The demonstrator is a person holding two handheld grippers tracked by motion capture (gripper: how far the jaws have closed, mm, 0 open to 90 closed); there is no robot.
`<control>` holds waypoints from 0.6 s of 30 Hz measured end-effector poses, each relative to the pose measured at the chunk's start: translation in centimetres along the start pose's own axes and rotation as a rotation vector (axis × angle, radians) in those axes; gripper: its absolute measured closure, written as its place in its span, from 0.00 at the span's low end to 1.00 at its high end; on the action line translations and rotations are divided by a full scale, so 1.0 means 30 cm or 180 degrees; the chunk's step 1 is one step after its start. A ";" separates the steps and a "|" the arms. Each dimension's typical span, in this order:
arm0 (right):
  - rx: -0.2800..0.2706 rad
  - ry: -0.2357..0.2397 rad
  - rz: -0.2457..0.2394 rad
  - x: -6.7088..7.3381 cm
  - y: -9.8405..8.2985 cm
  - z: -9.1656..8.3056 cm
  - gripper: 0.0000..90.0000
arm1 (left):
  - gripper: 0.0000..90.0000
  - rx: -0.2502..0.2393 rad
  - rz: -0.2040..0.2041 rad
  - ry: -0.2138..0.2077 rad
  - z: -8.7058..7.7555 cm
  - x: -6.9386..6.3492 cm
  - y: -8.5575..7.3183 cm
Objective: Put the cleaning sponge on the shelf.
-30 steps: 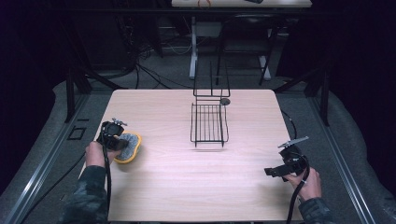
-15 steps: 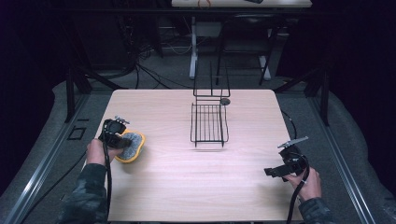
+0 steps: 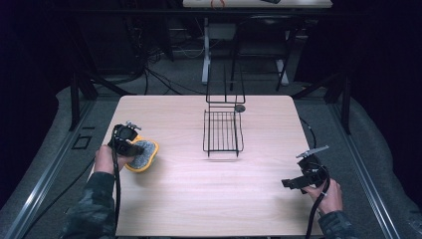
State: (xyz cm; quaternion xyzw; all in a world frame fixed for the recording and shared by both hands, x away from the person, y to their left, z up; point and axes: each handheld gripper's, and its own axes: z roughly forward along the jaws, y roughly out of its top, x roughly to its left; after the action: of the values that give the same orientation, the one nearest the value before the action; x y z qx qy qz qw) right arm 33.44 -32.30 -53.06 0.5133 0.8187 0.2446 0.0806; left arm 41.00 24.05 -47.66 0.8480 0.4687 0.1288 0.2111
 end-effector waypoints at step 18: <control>0.0004 0.0010 0.0002 0.001 0.000 0.002 0.03 | 0.96 -0.0054 0.0176 -0.0064 -0.018 -0.054 0.061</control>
State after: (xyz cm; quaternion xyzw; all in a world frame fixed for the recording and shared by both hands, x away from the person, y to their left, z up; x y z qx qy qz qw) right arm 33.44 -32.27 -53.11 0.5132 0.8188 0.2448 0.0789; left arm 41.27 21.93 -46.35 0.8601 0.4418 0.1301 0.2194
